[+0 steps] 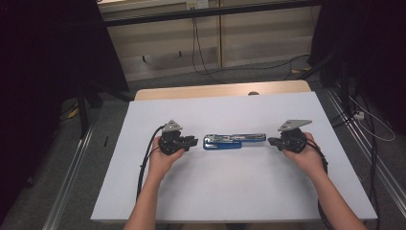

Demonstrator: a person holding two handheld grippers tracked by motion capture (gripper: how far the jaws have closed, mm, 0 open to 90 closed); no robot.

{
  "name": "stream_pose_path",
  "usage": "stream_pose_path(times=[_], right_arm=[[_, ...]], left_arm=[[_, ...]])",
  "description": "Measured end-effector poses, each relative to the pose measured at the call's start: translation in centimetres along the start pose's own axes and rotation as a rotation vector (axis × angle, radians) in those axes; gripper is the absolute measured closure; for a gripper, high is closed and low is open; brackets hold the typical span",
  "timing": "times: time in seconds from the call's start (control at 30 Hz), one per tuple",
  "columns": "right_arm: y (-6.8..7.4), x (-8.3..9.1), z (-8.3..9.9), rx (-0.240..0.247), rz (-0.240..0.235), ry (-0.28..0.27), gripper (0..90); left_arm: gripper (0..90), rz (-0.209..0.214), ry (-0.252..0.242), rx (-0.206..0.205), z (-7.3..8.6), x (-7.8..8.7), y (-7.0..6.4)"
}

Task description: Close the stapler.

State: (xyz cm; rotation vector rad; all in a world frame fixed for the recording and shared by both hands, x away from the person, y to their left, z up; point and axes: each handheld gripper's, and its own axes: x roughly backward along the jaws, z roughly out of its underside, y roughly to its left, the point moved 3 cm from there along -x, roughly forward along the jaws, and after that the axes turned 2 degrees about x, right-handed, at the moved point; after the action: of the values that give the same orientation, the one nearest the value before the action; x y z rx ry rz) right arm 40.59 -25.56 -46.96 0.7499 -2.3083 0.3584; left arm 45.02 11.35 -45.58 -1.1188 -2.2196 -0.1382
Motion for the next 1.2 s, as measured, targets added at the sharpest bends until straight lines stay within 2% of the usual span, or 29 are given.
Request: stream_pose_path(times=[0.1,0.17,0.23,0.4,0.6,0.67,0.97,1.2], right_arm=[[0.0,-0.5,0.3,0.003,0.002,0.019,90.0],[0.2,-0.8,0.3,0.006,-0.008,0.026,90.0],[0.3,-1.0,0.3,0.016,-0.008,0.028,90.0],[0.5,-1.3,0.1,0.021,-0.009,0.025,90.0],[0.5,-1.4,0.0,0.022,-0.015,0.026,90.0],[0.5,-1.4,0.0,0.023,-0.016,0.027,90.0],[0.4,-1.3,-0.1,0.023,-0.023,0.017,90.0],[0.5,-1.2,-0.6,0.021,-0.026,-0.007,90.0]], left_arm=[[85.9,0.028,0.015,0.009,0.3,-0.6,-0.2],[88.8,0.013,0.031,0.0,0.5,-0.9,-0.2],[89.7,0.012,0.026,-0.004,0.5,-1.2,-0.4],[90.0,0.0,0.032,-0.009,0.7,-2.1,-0.5],[90.0,0.014,0.06,-0.045,0.7,-2.9,-0.9],[90.0,0.018,0.058,-0.043,0.7,-3.2,-1.1],[90.0,0.036,0.055,-0.07,0.5,-3.3,-1.6],[90.0,0.039,0.052,-0.065,0.5,-3.3,-1.7]])
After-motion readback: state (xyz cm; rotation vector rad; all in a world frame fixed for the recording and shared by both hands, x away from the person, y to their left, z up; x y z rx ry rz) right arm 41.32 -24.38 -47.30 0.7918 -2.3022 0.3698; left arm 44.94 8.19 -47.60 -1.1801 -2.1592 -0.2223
